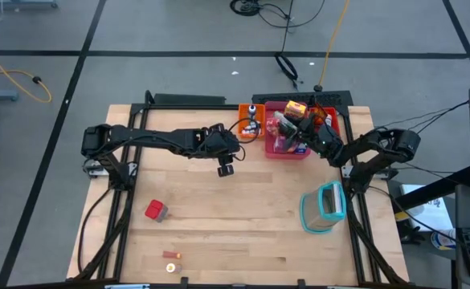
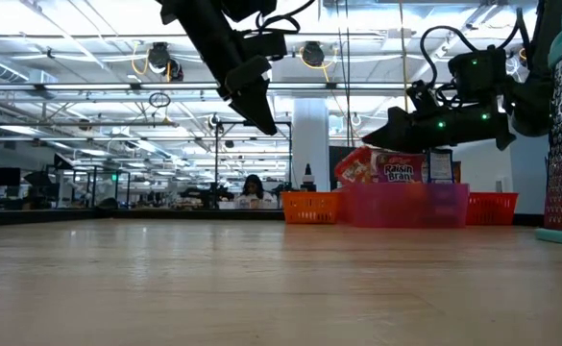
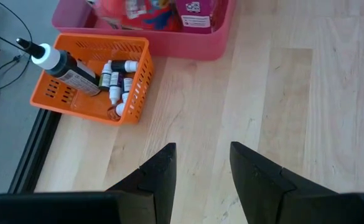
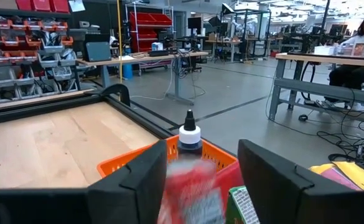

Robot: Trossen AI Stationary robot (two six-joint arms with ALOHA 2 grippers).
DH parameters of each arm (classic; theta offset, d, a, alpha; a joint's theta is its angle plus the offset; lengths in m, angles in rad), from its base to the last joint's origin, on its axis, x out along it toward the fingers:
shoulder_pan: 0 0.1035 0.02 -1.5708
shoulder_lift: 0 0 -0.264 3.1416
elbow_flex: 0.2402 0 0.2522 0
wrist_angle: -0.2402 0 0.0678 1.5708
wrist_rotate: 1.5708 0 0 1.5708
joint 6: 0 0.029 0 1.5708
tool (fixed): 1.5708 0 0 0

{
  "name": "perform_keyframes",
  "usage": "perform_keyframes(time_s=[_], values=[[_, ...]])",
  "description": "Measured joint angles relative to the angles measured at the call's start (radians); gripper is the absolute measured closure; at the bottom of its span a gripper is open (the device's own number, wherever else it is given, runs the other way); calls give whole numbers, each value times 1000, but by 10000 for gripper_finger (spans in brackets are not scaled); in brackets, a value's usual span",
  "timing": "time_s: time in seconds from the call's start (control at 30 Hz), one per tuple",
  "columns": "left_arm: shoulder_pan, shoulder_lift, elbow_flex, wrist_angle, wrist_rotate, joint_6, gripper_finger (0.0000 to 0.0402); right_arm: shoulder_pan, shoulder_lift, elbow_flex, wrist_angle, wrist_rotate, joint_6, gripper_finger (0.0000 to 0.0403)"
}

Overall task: Pick & Place Kitchen Items
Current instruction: Put the red cereal box into the pink bin, then put the red seasoning can into the red bin

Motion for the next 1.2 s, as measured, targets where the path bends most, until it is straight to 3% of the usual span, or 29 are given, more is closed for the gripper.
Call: perform_keyframes(time_s=[0.3, 0.57, 0.97, 1.2], values=[[0, 0, 0, 0, 0, -2, 252, 0, 0, 0, 13, 1, -16, 184], [0, 0, 0, -17, 0, -12, 252, 2, -42, 0, 68, -1, -16, 192], [-7, -23, -1, -249, -1, -92, 252, 157, -232, 0, -135, -2, -11, 195], [-91, -91, -1, -452, 58, -177, 252, 254, -297, 0, -260, -1, -12, 195]])
